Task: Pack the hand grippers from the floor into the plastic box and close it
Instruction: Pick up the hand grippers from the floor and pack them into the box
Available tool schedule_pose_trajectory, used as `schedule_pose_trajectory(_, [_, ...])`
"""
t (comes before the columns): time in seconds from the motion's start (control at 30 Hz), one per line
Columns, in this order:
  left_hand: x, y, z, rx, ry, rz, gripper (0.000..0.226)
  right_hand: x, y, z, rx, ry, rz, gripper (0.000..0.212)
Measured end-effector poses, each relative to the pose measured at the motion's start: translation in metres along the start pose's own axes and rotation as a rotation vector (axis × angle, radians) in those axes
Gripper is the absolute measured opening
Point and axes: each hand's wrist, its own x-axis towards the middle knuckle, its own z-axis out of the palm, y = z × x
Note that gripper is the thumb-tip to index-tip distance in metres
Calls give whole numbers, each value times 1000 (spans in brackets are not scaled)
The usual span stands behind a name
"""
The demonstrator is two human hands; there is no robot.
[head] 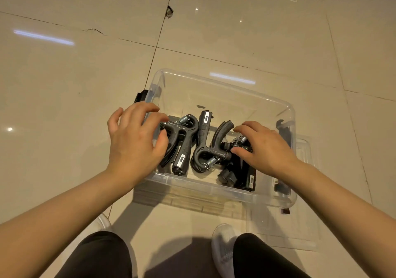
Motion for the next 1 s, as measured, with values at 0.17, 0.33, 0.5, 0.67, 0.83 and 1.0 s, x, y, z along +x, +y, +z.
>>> schedule_pose_trajectory(0.17, [9, 11, -27, 84, -267, 178, 40, -42, 1, -58, 27, -158, -30, 50])
schedule_pose_trajectory(0.33, [41, 63, -133, 99, -728, 217, 55, -94, -14, -148, -11, -290, -91, 49])
schedule_pose_trajectory(0.5, [30, 138, -235, 132, -479, 301, 44, -168, -43, -232, 90, -124, -73, 50])
schedule_pose_trajectory(0.67, [-35, 172, -276, 225, -149, 368, 42, -220, -80, -242, 9, 18, -68, 53])
schedule_pose_trajectory(0.83, [-96, 148, -286, 263, -128, 218, 39, -255, -99, -208, 74, 87, -66, 47])
schedule_pose_trajectory(1.0, [-121, 120, -297, 382, -119, 119, 35, -262, -105, -197, 196, 211, -13, 33])
